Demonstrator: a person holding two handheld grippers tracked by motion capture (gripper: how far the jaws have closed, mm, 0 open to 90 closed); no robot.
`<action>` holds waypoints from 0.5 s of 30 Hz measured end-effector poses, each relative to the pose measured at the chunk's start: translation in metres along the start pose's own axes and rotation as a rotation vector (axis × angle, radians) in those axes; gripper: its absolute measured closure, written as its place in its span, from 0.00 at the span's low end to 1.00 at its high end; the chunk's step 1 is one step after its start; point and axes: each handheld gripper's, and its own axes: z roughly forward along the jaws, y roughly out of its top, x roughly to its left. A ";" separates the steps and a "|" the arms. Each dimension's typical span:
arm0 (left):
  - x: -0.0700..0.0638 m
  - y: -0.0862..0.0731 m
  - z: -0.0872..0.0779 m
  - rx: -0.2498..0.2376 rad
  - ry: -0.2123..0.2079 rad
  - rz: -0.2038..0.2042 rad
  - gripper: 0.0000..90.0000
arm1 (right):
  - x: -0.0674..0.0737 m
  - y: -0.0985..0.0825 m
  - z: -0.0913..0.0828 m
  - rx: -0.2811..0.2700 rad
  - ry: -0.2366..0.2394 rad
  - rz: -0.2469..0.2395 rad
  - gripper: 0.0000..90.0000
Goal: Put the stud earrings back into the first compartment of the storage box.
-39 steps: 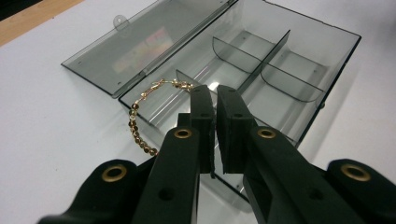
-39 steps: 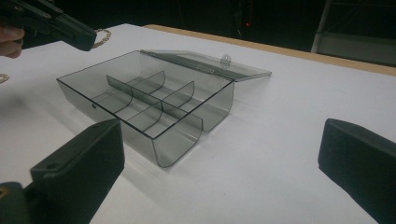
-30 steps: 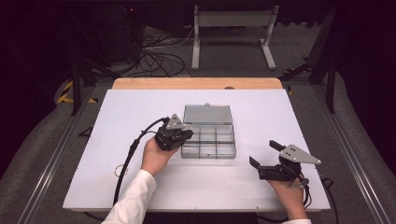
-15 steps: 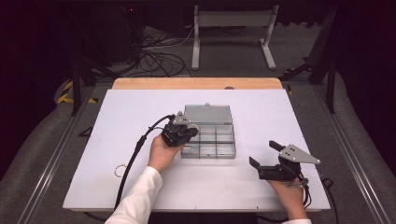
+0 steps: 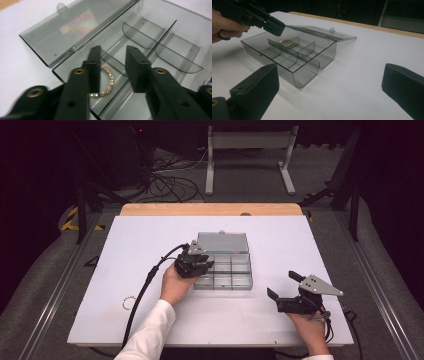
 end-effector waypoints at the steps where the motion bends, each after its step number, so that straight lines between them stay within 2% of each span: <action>1: 0.000 0.001 -0.003 -0.011 0.008 0.004 0.67 | 0.000 0.000 0.000 0.000 0.000 0.000 0.02; 3: 0.001 0.002 -0.009 -0.023 0.018 0.010 0.59 | 0.000 0.000 0.000 -0.001 0.001 0.000 0.02; 5: 0.002 0.002 -0.015 -0.036 0.027 -0.002 0.50 | 0.000 0.000 0.001 0.003 0.002 -0.004 0.02; 6: 0.004 0.001 -0.017 -0.038 0.034 0.000 0.50 | 0.000 0.000 0.001 0.003 0.002 -0.004 0.02; 10: 0.006 -0.003 -0.026 -0.052 0.054 -0.013 0.41 | 0.001 0.000 0.001 0.001 0.002 -0.003 0.02; 11: 0.007 -0.005 -0.028 -0.055 0.054 -0.017 0.36 | 0.001 0.000 0.001 0.001 0.000 -0.003 0.02; 15: 0.008 -0.014 -0.037 -0.064 0.079 -0.026 0.29 | 0.001 0.000 0.001 0.002 -0.001 -0.007 0.02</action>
